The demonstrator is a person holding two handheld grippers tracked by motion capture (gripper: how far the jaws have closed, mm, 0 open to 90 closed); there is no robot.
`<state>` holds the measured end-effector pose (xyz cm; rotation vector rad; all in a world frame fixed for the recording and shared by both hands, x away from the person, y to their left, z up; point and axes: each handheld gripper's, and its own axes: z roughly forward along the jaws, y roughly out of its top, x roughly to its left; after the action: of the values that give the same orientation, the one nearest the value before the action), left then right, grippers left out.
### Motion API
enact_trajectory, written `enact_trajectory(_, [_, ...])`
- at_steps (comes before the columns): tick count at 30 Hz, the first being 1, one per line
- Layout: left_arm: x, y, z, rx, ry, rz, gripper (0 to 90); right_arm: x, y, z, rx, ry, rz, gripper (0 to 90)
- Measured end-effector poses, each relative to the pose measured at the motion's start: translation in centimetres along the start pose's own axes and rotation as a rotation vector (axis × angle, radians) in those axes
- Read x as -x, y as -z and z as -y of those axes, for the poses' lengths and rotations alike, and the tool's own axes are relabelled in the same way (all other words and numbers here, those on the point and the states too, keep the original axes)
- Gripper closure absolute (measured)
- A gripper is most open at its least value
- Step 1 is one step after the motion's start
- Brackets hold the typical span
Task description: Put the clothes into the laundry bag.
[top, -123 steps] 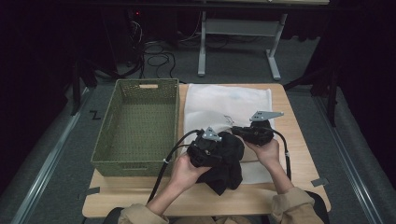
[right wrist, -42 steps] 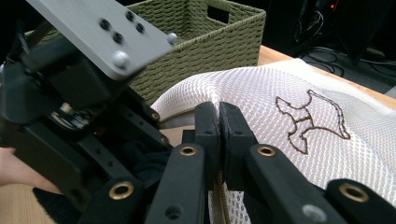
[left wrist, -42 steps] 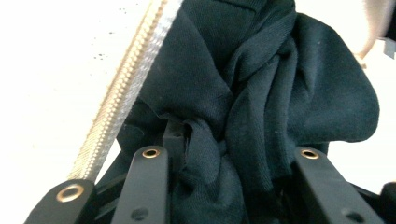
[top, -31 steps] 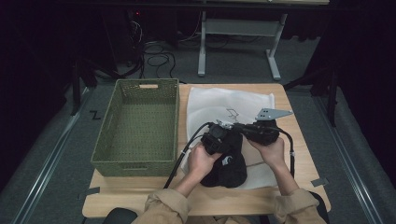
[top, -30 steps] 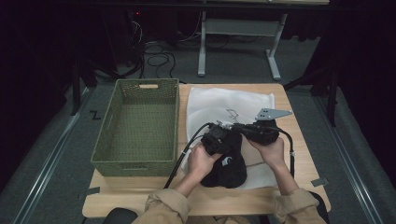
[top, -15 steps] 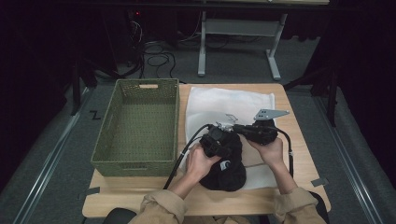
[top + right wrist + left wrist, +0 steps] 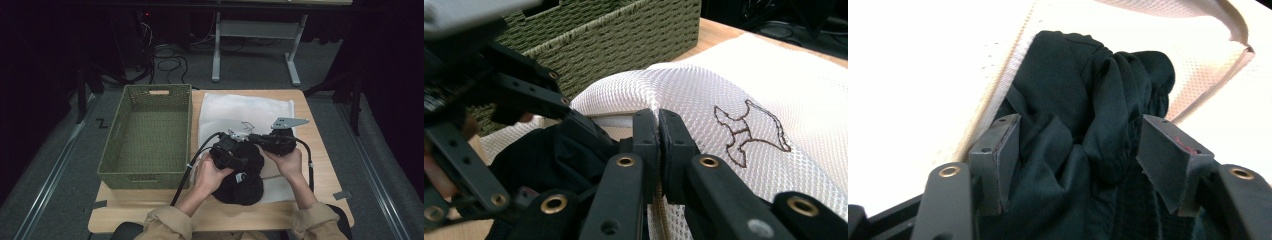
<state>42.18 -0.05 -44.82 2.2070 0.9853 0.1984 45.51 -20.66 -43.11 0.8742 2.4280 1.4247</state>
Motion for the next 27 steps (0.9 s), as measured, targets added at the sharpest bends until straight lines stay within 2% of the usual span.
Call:
enact_trajectory(3, [0.1, 0.5, 0.1, -0.009, 0.000, -0.003, 34.5, 0.2, 0.0, 0.1, -0.007, -0.010, -0.001, 88.1])
enact_trajectory(8, [0.4, 1.0, 0.4, -0.005, 0.004, -0.003, 33.5, 0.1, 0.0, 0.0, -0.034, 0.000, 0.011, 88.1])
enact_trajectory(13, [0.7, 1.1, 0.8, -0.012, -0.010, 0.003, 33.1, 0.2, 0.0, 0.0, -0.067, 0.011, 0.014, 88.1])
enact_trajectory(18, [1.3, 1.4, 1.2, -0.025, -0.031, 0.002, 32.4, 0.3, 0.1, 0.0, -0.077, 0.010, 0.007, 88.1])
enact_trajectory(22, [1.4, 1.5, 1.9, -0.030, -0.045, 0.000, 32.2, 0.7, 0.4, 0.0, -0.089, 0.013, 0.004, 88.1])
enact_trajectory(27, [1.4, 0.9, 3.2, -0.053, -0.055, -0.004, 32.5, 1.0, 0.4, 0.2, -0.092, -0.003, 0.001, 88.1])
